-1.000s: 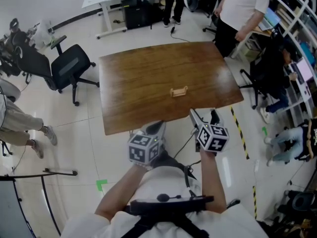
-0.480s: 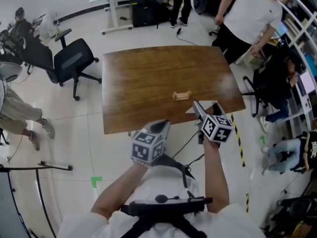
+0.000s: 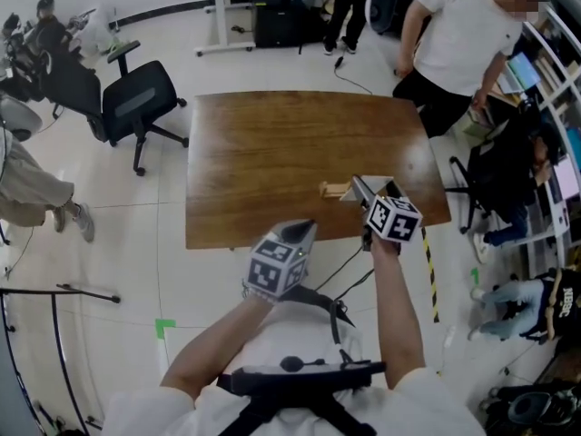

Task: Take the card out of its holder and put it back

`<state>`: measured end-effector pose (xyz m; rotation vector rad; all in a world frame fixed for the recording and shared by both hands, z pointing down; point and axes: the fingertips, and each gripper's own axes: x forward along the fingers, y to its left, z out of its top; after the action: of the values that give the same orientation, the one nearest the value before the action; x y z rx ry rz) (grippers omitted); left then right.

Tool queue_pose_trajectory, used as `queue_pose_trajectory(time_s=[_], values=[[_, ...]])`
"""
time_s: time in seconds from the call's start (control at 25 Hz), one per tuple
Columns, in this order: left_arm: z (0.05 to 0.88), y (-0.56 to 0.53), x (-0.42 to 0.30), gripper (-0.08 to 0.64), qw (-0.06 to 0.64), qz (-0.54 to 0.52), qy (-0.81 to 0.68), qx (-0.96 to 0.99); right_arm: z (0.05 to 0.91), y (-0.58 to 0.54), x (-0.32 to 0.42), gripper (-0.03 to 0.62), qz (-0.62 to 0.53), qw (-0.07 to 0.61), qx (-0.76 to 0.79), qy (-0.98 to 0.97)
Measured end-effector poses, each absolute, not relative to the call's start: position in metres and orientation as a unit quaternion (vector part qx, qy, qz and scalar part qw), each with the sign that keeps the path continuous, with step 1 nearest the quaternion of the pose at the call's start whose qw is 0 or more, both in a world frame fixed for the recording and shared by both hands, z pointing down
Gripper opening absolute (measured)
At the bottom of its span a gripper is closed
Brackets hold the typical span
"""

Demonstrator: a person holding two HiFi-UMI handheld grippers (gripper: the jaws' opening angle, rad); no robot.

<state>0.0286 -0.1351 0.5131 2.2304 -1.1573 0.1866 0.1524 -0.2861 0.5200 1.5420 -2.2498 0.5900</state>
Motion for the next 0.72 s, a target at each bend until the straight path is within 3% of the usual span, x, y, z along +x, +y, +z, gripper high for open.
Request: queue_pose_trajectory(time_s=[0.72], values=[[0.541, -0.162, 0.007, -0.008, 0.345, 0.060, -0.466, 0.813, 0.570, -0.352, 0.119, 0.466, 0.216, 0.210, 0.524, -0.796]])
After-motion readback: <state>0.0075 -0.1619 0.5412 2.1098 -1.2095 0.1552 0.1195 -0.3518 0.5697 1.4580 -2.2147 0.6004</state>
